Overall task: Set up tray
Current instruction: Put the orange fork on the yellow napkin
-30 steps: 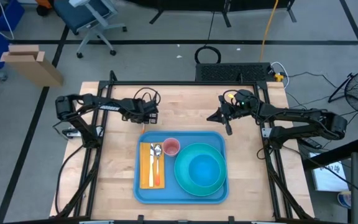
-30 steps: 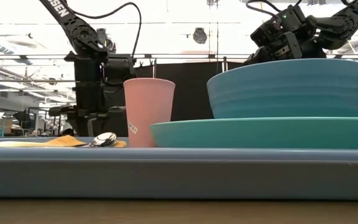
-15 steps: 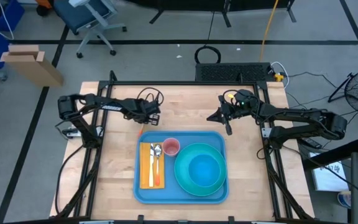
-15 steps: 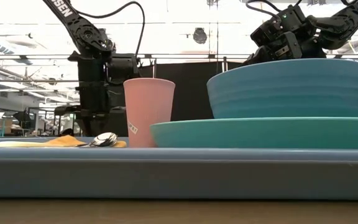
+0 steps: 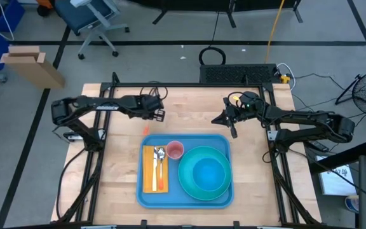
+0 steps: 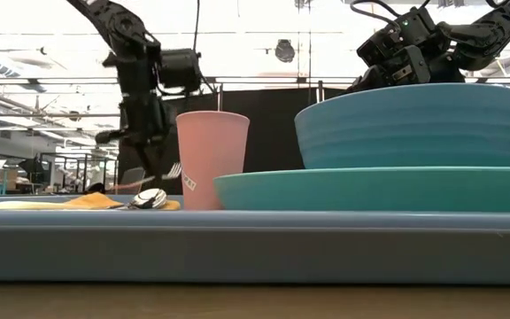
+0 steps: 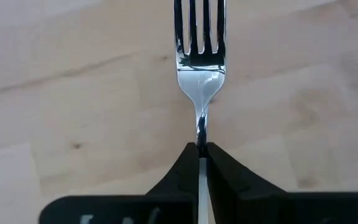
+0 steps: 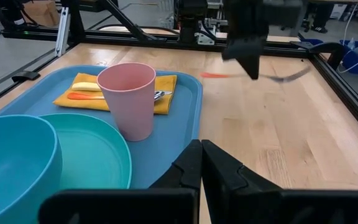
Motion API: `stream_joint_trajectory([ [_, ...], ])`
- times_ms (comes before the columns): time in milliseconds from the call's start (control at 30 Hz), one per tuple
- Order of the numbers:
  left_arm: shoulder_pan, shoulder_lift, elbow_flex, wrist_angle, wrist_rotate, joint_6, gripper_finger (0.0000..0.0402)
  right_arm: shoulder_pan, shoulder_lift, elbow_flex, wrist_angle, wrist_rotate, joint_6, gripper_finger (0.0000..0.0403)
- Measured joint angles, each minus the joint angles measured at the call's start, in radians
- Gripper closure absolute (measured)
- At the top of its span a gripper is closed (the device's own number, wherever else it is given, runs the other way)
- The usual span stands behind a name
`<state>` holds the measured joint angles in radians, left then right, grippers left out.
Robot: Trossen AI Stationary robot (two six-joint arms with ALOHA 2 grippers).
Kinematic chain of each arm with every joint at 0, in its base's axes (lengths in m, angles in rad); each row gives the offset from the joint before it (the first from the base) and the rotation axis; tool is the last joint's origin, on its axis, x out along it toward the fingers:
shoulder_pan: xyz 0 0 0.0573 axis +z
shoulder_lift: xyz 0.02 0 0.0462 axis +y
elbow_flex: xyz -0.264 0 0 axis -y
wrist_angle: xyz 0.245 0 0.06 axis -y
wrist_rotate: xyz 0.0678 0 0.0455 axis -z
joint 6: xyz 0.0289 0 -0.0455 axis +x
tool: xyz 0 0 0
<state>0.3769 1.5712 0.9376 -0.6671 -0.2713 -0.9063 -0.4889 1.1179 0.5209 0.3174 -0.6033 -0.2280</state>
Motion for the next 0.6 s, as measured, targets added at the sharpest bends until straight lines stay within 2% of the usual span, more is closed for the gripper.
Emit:
stream_joint_trajectory([
  [167, -0.029, -0.116, 0.008, -0.114, 0.008, -0.035, 0.0384, 0.000, 0.000, 0.000, 0.000, 0.000, 0.000, 0.0403],
  [267, -0.093, -0.200, 0.011, -0.210, 0.010, -0.117, 0.0392, 0.000, 0.000, 0.000, -0.004, 0.000, 0.000, 0.0403],
  [433, -0.289, -0.296, 0.011, -0.390, 0.010, -0.357, 0.0390, 0.000, 0.000, 0.000, -0.006, 0.000, 0.000, 0.0403],
  [600, -0.543, -0.303, 0.011, -0.363, 0.001, -0.623, 0.0392, 0.000, 0.000, 0.000, -0.002, 0.000, 0.000, 0.0403],
])
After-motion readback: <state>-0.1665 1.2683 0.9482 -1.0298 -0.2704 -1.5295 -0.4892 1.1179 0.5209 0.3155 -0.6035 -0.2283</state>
